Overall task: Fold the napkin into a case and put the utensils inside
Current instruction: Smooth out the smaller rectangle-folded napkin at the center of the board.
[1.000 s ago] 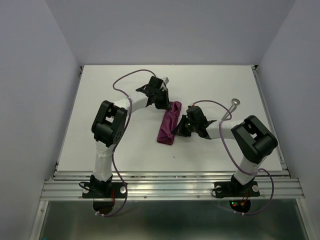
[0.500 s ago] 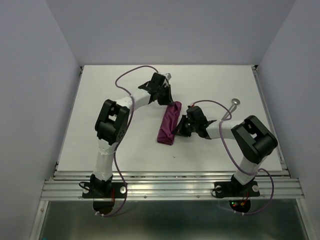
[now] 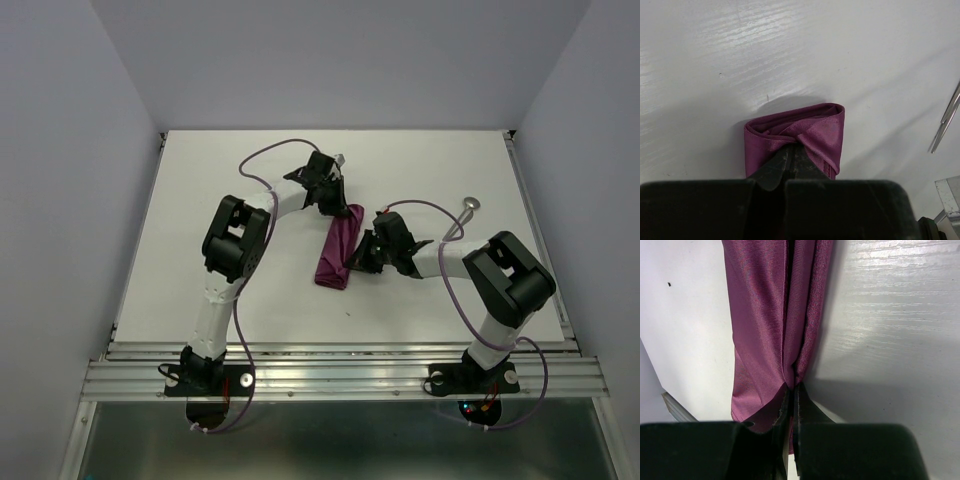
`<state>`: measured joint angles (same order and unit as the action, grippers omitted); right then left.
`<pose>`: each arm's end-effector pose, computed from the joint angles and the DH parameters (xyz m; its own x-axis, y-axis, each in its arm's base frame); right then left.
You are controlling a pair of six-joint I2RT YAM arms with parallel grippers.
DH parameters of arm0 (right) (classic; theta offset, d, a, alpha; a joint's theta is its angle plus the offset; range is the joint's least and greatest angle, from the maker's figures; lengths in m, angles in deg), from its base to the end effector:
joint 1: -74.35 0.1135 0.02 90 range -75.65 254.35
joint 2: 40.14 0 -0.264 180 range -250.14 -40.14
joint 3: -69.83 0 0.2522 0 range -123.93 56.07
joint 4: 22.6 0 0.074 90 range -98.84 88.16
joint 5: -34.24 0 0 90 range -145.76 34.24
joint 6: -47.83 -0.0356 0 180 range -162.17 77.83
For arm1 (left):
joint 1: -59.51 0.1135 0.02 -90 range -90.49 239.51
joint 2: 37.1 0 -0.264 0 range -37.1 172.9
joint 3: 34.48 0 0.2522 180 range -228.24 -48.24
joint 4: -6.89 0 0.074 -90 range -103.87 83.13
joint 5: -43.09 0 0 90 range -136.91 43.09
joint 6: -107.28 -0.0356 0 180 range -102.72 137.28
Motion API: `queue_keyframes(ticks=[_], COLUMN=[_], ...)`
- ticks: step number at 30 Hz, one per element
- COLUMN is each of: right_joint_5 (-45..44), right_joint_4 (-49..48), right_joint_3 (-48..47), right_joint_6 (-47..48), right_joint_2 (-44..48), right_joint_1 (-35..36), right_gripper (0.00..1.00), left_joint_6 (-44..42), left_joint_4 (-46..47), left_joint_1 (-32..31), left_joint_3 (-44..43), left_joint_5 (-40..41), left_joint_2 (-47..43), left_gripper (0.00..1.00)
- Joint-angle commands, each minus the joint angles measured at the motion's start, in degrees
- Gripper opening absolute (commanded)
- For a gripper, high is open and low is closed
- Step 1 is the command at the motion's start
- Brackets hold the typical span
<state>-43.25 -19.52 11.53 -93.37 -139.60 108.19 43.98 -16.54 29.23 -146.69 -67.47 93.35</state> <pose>0.2708 0.1908 0.1320 -0.8872 0.3212 -0.3311 0.0302 0.7567 0.6530 0.4350 -0.2684 0.1641 -0.8268 -0.0044 -0.5624 0.3662 0.7548 -0.5442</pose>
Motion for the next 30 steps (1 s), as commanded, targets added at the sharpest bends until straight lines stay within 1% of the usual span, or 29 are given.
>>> queue_keyframes(ticks=[1,6,10,11,12,14,15,16,18,21,23,27,30], right_joint_5=[-0.7,-0.7,-0.6,-0.7,-0.8,-2.2,-2.7,-2.0,0.0,0.9,1.5,2.4,2.4], right_joint_4=[2.5,2.5,2.6,2.7,2.8,3.9,4.3,4.3,3.9,4.0,4.1,4.1,4.2], right_joint_3=[-0.6,-1.1,-1.4,-1.5,-1.6,-2.0,-2.0,-1.9,-1.3,-1.3,-1.6,-2.0,-1.6], right_joint_6=[1.1,1.2,1.1,1.1,1.4,1.6,2.0,1.7,1.0,2.2,3.0,3.7,3.9], right_joint_2=[1.2,0.6,0.1,0.1,0.1,0.5,1.2,1.6,2.0,3.2,3.2,3.9,5.7], right_joint_1=[0.4,0.4,0.4,0.4,0.4,0.4,0.4,-1.2,-3.1,-5.6,-7.4,-8.7,-11.5], right_gripper=[0.01,0.01,0.01,0.03,0.14,0.3,0.43,0.49,0.55,0.61,0.61,0.61,0.61], left_joint_6=[-0.6,-0.3,-0.5,-0.6,-0.7,-0.9,-1.2,-1.3,-1.6,-1.7,-1.9,-2.5,-2.9], left_joint_4=[-0.2,-0.1,-0.4,-0.6,-0.8,-1.5,-2.0,-2.1,-2.2,-2.8,-3.2,-4.2,-5.4], left_joint_1=[-0.2,-0.2,-0.2,-0.2,-0.2,-0.3,-0.4,-0.4,-0.6,-0.5,-0.6,-0.7,-1.5], left_joint_3=[-1.9,0.0,2.0,2.3,2.6,3.2,3.4,4.1,5.1,7.0,7.5,9.3,11.1], left_joint_5=[-0.2,-0.7,-0.9,-1.1,-1.4,-2.2,-2.6,-2.9,-3.1,-2.7,-1.8,0.5,3.2], left_joint_2=[-0.6,-4.9,-10.5,-11.2,-11.9,-13.6,-14.6,-15.2,-16.4,-18.8,-19.4,-21.0,-23.0], left_gripper=[0.0,0.0,0.0,0.0,0.0,0.0,0.0,0.0,0.0,0.0,0.0,0.0,0.0])
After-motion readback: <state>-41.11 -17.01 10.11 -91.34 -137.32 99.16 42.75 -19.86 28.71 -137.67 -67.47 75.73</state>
